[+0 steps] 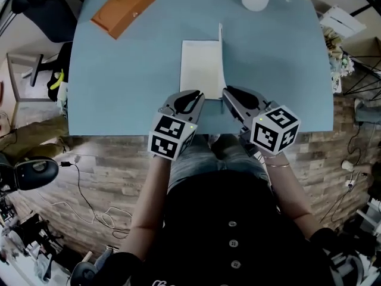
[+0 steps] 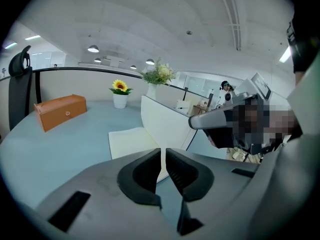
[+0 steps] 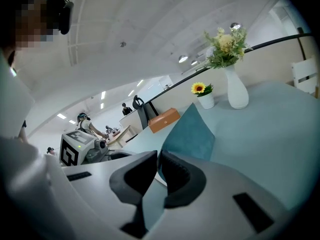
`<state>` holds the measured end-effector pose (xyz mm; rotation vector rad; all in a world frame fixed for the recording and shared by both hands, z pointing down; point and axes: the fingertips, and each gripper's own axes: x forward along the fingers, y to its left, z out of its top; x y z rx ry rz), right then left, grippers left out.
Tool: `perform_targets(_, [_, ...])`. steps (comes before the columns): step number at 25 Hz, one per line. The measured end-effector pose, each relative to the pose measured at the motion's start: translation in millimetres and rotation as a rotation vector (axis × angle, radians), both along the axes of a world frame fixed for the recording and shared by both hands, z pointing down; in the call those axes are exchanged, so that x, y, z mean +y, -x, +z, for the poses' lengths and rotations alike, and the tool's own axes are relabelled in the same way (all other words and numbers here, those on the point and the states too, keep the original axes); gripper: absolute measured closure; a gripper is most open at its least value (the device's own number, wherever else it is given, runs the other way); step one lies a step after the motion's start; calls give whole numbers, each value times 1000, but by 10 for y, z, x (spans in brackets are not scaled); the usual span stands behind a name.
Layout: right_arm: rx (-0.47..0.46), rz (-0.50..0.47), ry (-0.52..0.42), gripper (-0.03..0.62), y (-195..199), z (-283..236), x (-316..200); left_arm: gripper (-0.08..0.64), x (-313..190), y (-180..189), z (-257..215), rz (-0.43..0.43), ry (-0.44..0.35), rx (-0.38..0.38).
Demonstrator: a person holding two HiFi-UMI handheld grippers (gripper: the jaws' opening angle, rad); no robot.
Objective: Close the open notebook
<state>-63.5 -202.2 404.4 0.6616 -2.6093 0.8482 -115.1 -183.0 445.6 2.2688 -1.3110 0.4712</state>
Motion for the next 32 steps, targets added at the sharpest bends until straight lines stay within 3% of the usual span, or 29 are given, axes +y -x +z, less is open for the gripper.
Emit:
perform_targets(8, [52,-88,-27,555,244,73,59,534,95,231,56,-55,14,-9])
perform_targets(17, [89,-175,-10,555,503,207,79,537,103,552,38,-203,-11,71])
perform_targets(22, [110,-223,9,555,628,321,90,537,133,608,105,-205,-9,52])
perform_targets(25, [124,-251,19,555,692,385,86,538,168,634,174,-210,5,45])
perform_targets(32, [179,-325,15,555,827,535,107,545,271,805,332,-319,54,84])
